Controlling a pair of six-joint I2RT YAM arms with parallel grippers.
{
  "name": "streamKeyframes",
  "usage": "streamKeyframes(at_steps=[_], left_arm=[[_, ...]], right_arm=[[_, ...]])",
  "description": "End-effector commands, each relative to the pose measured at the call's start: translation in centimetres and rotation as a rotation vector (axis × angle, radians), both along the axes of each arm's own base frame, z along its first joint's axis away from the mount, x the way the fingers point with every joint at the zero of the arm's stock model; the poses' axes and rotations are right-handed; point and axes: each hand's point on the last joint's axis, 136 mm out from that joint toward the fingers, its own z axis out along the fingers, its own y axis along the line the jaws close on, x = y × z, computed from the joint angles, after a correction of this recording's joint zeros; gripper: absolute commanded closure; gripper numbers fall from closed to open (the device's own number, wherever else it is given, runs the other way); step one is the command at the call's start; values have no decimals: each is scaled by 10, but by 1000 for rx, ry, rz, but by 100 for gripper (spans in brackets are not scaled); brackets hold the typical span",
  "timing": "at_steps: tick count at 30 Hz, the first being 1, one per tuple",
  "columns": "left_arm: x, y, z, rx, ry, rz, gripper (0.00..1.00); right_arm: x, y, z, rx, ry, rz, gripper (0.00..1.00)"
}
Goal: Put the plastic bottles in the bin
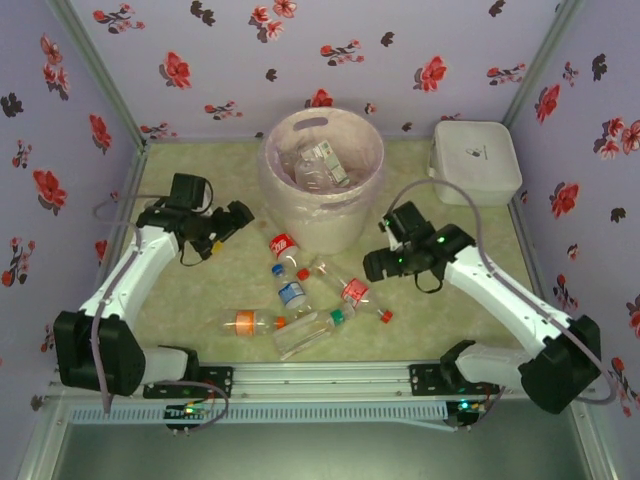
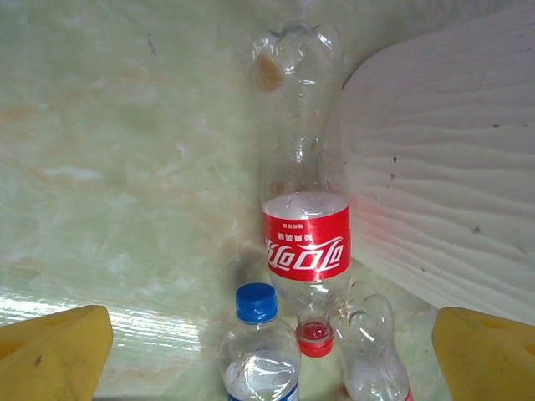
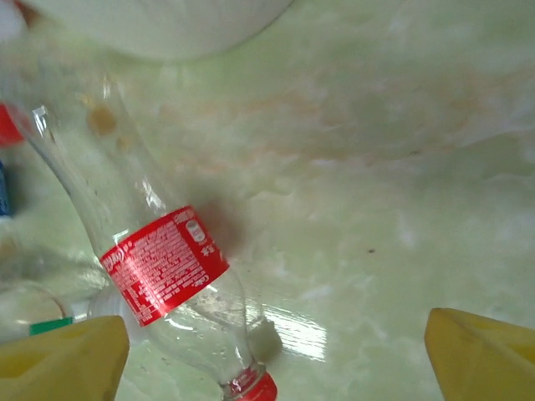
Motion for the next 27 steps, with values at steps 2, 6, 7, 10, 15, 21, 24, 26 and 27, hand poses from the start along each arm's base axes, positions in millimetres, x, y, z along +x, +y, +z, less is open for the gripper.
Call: streamKeyframes(at_steps=[2, 6, 7, 10, 15, 21, 24, 26, 27], left_arm=[[16, -11, 3, -101, -34, 39, 2], [22, -14, 2, -118, -35, 43, 2], [24, -14, 3, -117, -38, 43, 2], [27, -15, 3, -115, -40, 42, 3], [39, -17, 9, -122, -63, 43, 3], [52, -21, 16, -122, -80, 32, 3], [56, -21, 21, -127, -93, 33, 3], [58, -23, 27, -155, -109, 29, 3], [60, -23, 31, -172, -118, 36, 3]], right_arm=[[19, 43, -22, 107, -49, 68, 1], [21, 66, -54, 141, 22, 114, 0], [21, 70, -60, 146, 40, 123, 0], [18, 79, -71, 147, 88, 153, 0], [15, 83, -87, 140, 137, 160, 1], [10, 79, -105, 100, 186, 159, 14], [11, 73, -100, 79, 172, 154, 22], [12, 70, -90, 68, 157, 155, 28], [12, 68, -83, 57, 154, 158, 31]])
